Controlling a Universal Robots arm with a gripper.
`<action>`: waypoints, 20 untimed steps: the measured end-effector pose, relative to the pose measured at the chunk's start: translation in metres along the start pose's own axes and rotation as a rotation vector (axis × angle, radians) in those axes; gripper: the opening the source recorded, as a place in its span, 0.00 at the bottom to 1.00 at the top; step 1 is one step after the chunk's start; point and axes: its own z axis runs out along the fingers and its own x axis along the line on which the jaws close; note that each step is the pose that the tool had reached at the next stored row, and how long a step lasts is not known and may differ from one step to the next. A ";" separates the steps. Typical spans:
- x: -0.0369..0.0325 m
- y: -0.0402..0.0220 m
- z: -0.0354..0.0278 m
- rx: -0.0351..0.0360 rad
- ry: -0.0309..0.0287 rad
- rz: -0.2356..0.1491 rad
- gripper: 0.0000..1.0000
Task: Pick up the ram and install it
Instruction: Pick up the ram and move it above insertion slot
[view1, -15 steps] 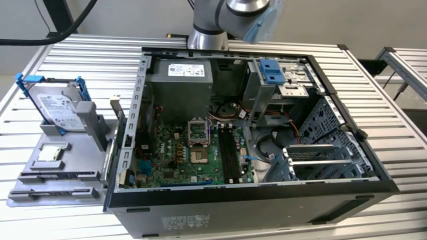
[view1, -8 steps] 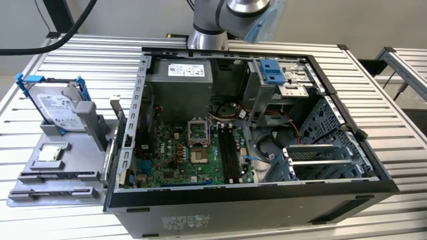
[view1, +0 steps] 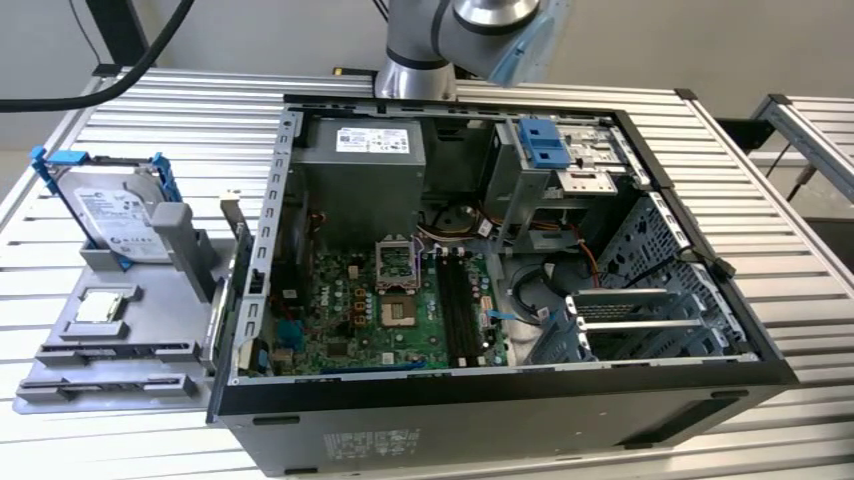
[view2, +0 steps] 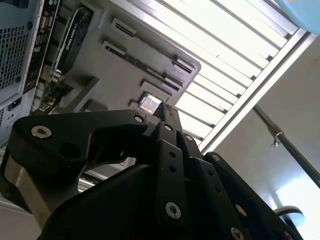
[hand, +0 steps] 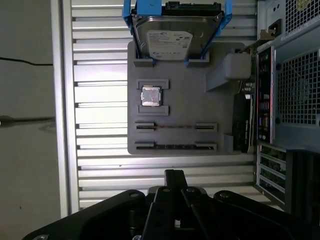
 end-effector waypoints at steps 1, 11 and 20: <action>0.0000 0.0000 0.0000 0.0000 0.0000 0.000 0.00; 0.0000 0.0000 -0.0002 -0.0004 0.0007 -0.016 0.00; 0.0000 0.0000 -0.0003 -0.0007 0.0016 -0.030 0.00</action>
